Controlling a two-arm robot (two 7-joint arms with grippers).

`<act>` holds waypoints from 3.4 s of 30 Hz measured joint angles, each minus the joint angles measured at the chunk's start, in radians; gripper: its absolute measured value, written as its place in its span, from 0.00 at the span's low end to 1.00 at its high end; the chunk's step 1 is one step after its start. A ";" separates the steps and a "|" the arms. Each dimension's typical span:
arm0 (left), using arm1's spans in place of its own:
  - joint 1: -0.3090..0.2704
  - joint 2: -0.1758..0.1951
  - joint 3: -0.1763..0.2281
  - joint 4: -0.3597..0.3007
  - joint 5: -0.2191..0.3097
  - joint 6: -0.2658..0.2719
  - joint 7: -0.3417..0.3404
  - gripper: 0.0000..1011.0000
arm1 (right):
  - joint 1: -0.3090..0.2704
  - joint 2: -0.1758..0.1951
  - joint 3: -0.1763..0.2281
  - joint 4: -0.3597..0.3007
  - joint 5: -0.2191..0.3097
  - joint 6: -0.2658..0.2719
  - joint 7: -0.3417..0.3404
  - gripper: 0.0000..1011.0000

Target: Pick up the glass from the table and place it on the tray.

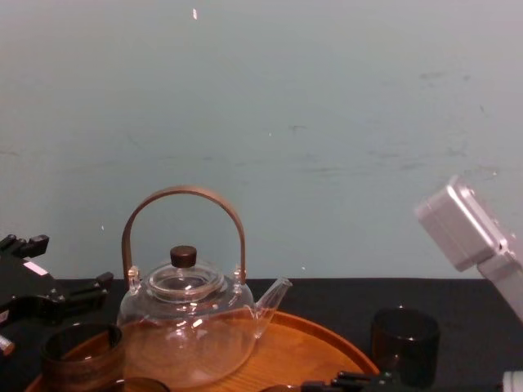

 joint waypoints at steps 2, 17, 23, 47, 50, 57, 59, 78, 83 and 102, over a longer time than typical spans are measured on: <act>0.000 0.000 0.000 0.000 0.000 0.000 0.000 0.99 | 0.000 0.000 0.000 0.000 -0.003 0.000 -0.002 0.89; 0.000 0.000 0.000 0.000 0.000 0.000 0.000 0.99 | -0.001 0.001 0.000 0.000 -0.002 0.001 -0.002 0.97; 0.000 0.000 0.000 0.000 0.000 0.000 0.000 0.99 | -0.001 0.001 0.001 0.000 -0.001 0.001 -0.002 0.99; 0.000 0.000 0.000 0.000 0.000 0.000 0.000 0.99 | -0.034 0.053 0.028 -0.047 0.025 0.005 0.013 0.99; 0.000 0.000 0.000 0.000 0.000 0.000 0.000 0.99 | -0.049 0.072 0.037 -0.064 0.030 0.007 0.011 0.99; 0.000 0.000 0.000 0.000 0.000 0.000 0.000 0.99 | -0.104 0.143 0.081 -0.122 0.053 0.009 -0.001 0.99; 0.000 0.000 0.000 0.000 0.000 0.000 0.000 0.99 | -0.116 0.159 0.093 -0.134 0.060 0.007 -0.001 0.99; 0.000 0.000 0.000 0.000 0.000 0.000 0.000 0.99 | -0.202 0.239 0.239 -0.162 0.143 0.041 -0.097 0.99; 0.000 0.000 0.000 0.000 0.000 0.000 0.000 0.99 | -0.188 0.213 0.260 -0.130 0.144 0.072 -0.140 0.99; 0.000 0.000 0.000 0.000 0.000 0.000 0.000 0.99 | -0.119 0.137 0.269 -0.045 0.099 0.141 -0.194 0.99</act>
